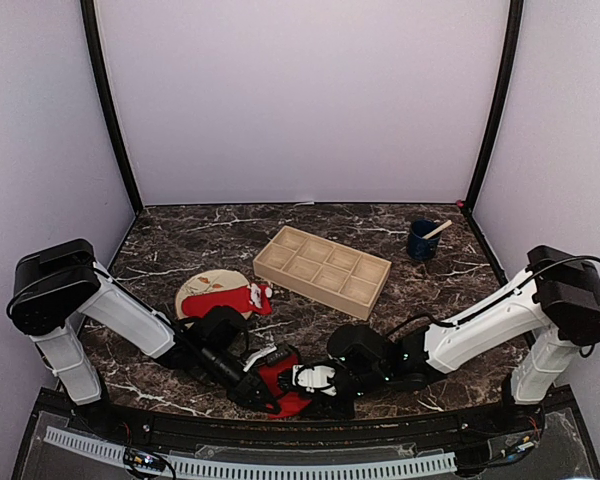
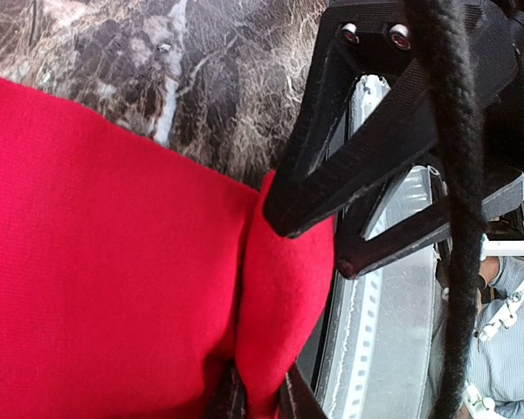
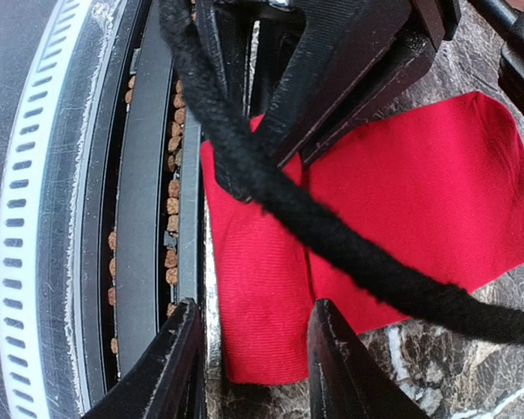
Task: Roll the socks
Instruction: Roll the sock at the center of the board.
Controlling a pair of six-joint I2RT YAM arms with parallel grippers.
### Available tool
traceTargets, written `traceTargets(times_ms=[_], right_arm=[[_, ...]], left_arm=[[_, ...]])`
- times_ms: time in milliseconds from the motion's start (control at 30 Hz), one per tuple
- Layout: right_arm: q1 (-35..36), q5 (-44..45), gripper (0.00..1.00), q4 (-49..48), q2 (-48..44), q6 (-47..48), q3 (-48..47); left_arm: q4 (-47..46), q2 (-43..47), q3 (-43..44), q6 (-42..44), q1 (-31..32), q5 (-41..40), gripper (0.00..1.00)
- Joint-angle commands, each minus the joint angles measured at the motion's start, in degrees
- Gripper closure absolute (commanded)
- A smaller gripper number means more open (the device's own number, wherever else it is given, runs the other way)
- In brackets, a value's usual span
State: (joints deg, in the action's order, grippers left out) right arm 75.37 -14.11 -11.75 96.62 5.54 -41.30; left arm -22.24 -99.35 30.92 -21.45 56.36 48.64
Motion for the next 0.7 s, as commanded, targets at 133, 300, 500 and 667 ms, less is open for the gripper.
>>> traceTargets(times_ms=[133, 300, 500, 667], right_arm=[[0.52, 0.42, 0.62, -0.58, 1.30, 0.83, -1.66], [0.55, 0.02, 0.64, 0.17, 2.50, 1.21, -2.52], [0.51, -0.10, 0.73, 0.76, 3.13, 1.47, -3.09], [0.46, -0.32, 0.91, 1.44, 3.26, 1.71, -3.33]], left_arm=[[1.02, -0.69, -1.43, 0.70, -0.37, 0.87, 0.87], [0.75, -0.34, -1.59, 0.64, -0.37, 1.06, 0.87], [0.40, -0.56, -1.63, 0.55, -0.37, 1.40, 0.87], [0.26, -0.46, -1.74, 0.13, -0.45, 0.72, 0.85]])
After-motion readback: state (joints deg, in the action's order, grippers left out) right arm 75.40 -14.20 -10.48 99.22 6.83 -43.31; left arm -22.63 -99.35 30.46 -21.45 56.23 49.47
